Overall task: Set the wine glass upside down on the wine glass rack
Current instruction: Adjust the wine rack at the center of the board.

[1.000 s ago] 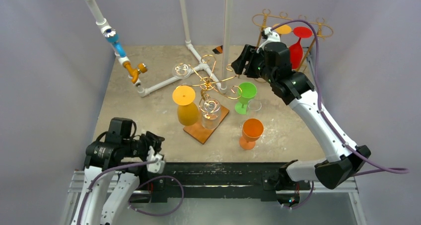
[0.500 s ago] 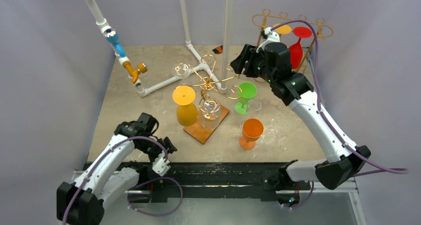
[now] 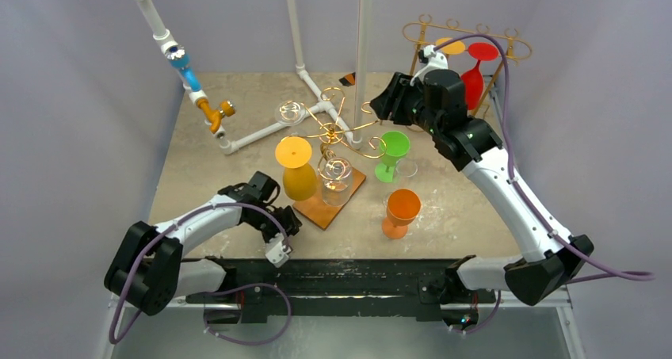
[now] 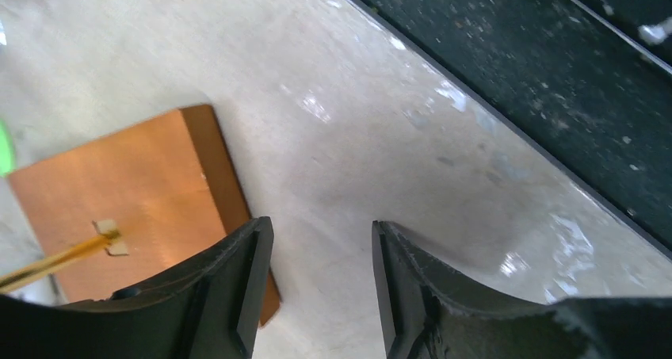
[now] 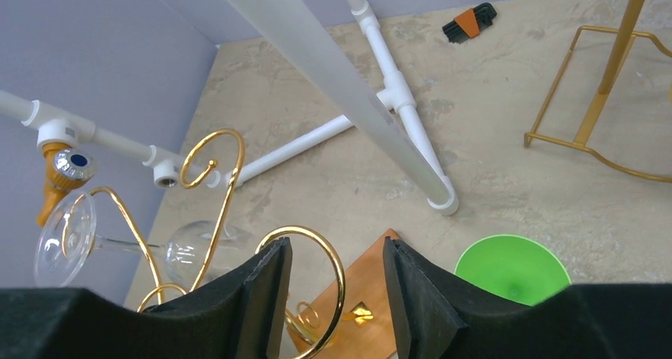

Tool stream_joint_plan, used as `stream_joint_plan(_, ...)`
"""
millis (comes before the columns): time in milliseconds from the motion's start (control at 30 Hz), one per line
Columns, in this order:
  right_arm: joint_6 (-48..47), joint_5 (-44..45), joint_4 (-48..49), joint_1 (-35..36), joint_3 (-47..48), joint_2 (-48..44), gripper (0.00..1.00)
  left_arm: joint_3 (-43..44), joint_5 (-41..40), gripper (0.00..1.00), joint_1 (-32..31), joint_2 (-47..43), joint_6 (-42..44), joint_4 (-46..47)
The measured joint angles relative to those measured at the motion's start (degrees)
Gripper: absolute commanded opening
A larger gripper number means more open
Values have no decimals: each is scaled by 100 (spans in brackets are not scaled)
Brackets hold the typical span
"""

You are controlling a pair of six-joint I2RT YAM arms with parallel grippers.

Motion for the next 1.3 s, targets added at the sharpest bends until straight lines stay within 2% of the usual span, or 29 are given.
stream_joint_plan(300, 44, -140, 136, 0, -140, -33, 48, -575, -26, 49, -50, -87, 0, 1836)
stream_joint_plan(433, 63, -166, 177, 0, -175, -33, 47, -678, -50, 48, -138, -52, 0, 2267)
stream_joint_plan(533, 72, -184, 210, 0, -201, -33, 43, -693, -101, 42, -249, 24, 0, 2472)
stream_joint_plan(667, 105, -254, 219, 0, -223, -33, 33, -693, -203, 32, -289, 136, 0, 2605)
stream_joint_plan(800, 109, -295, 236, 0, -264, -33, 24, -693, -249, 28, -306, 144, 0, 2682)
stream_joint_plan(1300, 221, -326, 328, -15, -387, -101, 20, -688, -450, 17, -367, 127, 2, 2774)
